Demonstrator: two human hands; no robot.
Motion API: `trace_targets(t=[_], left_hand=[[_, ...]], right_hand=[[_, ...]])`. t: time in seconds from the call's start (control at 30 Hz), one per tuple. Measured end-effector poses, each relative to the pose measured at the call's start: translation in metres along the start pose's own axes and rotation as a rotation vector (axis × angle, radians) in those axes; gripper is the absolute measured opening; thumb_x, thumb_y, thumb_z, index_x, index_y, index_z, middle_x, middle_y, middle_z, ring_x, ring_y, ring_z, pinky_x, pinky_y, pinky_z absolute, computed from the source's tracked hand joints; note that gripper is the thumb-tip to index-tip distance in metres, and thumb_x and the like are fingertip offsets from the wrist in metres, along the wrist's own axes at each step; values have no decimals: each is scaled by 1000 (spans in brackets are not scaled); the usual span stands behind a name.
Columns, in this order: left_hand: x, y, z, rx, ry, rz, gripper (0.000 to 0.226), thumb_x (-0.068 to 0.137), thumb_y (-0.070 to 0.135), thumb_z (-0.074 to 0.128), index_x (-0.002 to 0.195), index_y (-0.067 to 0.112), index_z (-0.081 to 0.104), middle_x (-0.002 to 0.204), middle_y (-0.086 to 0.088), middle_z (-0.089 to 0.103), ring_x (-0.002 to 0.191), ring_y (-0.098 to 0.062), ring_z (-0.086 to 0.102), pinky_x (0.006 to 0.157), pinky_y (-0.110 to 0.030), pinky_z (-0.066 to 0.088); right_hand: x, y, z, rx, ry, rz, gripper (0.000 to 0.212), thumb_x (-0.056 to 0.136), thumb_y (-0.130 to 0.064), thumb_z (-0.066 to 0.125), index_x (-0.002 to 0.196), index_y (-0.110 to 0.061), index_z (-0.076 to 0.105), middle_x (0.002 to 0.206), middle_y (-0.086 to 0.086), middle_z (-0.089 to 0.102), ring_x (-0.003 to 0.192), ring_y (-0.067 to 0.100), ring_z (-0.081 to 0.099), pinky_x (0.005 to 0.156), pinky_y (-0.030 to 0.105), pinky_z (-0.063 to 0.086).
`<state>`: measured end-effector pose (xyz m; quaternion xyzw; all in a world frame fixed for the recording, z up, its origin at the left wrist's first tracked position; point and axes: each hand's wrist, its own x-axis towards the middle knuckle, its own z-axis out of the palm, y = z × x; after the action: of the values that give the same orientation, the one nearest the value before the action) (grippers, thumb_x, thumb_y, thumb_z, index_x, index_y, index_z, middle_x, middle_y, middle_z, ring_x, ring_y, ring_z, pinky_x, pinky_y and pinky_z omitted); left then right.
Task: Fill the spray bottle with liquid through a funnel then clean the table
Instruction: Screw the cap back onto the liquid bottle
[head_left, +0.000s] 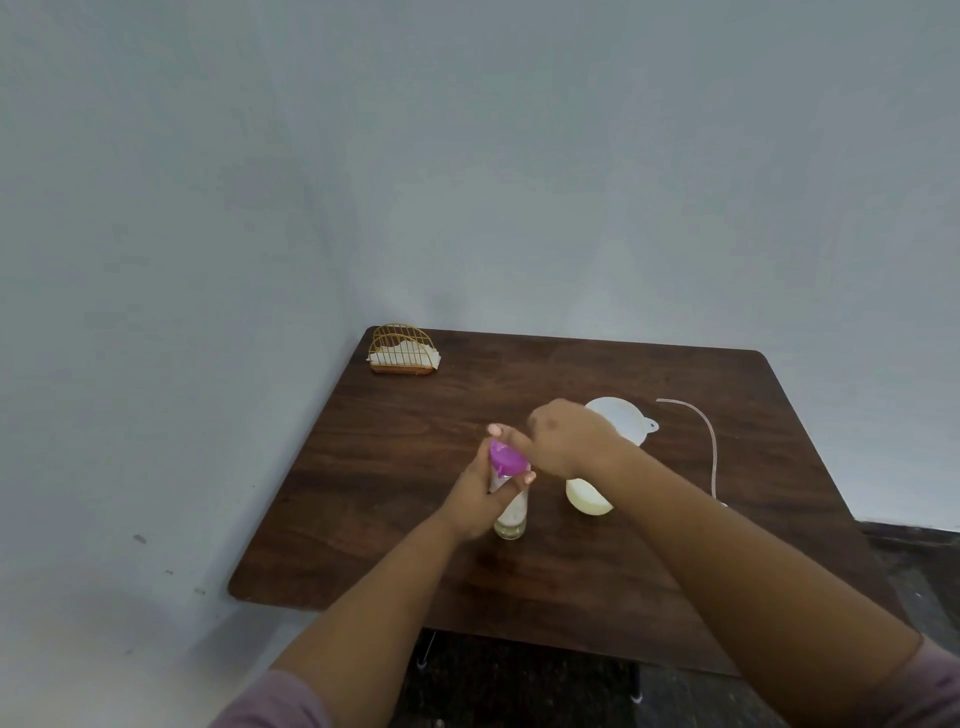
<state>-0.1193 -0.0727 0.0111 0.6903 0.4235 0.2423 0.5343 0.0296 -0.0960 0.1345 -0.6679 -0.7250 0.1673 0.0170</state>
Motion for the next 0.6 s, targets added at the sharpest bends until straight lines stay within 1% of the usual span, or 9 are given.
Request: trace_targets(t=[0.07, 0.13, 0.17, 0.2, 0.27, 0.33, 0.4, 0.5, 0.6], left_hand=[[2, -1, 1, 19, 24, 3, 57, 84, 42, 67, 133, 35, 39, 128, 4, 59, 121, -12, 57, 102, -41, 49], [3, -5, 2, 34, 45, 18, 56, 81, 37, 67, 129, 27, 41, 123, 1, 60, 115, -14, 60, 94, -35, 53], [2, -6, 2, 35, 40, 31, 52, 81, 31, 66, 127, 24, 42, 119, 2, 60, 111, -11, 61, 88, -28, 53], [1, -6, 2, 40, 24, 31, 49, 82, 25, 64, 126, 22, 42, 116, 2, 61, 107, -8, 62, 84, -25, 53], [0, -7, 3, 12, 8, 41, 48, 82, 16, 61, 126, 14, 43, 111, -4, 63, 101, -8, 63, 81, -31, 54], [-1, -7, 6, -18, 8, 35, 54, 79, 19, 61, 128, 9, 42, 112, -12, 63, 104, -18, 63, 86, -39, 55], [-2, -4, 5, -22, 13, 28, 62, 76, 28, 62, 131, 10, 41, 114, -13, 62, 106, -21, 62, 88, -37, 53], [-2, -3, 3, -37, 1, 26, 62, 78, 27, 66, 132, 15, 38, 115, -12, 60, 107, -19, 59, 90, -29, 51], [0, -5, -2, -52, -2, 11, 75, 77, 37, 72, 140, 18, 36, 130, -4, 58, 122, -17, 57, 100, -34, 49]], right_hand=[[2, 0, 9, -66, 96, -126, 32, 94, -48, 48, 99, -16, 48, 97, 1, 52, 95, 23, 56, 75, 33, 46], [1, -8, 30, -153, 95, -252, 35, 96, -36, 48, 124, -16, 43, 118, 5, 47, 106, 23, 51, 85, 36, 48], [1, -13, 39, -176, 112, -238, 37, 98, -36, 45, 129, -15, 42, 122, 6, 47, 107, 23, 51, 86, 35, 49], [1, -18, 46, -182, 145, -185, 38, 100, -37, 42, 130, -14, 41, 122, 8, 47, 106, 23, 53, 84, 34, 50], [4, -26, 55, -163, 195, -20, 44, 99, -44, 39, 127, -10, 43, 118, 10, 51, 104, 24, 58, 79, 31, 49], [9, -30, 57, -134, 166, 126, 51, 97, -50, 41, 125, -8, 44, 114, 11, 54, 100, 23, 62, 74, 28, 48], [12, -31, 53, -158, 128, 164, 53, 95, -53, 42, 122, -8, 46, 109, 10, 57, 91, 21, 63, 68, 28, 44], [13, -26, 45, -209, 98, 61, 51, 93, -58, 42, 114, -12, 48, 94, 5, 57, 73, 19, 52, 60, 30, 38], [14, -14, 32, -362, 85, -189, 55, 93, -63, 34, 115, -15, 48, 96, 3, 55, 78, 20, 56, 57, 31, 38]])
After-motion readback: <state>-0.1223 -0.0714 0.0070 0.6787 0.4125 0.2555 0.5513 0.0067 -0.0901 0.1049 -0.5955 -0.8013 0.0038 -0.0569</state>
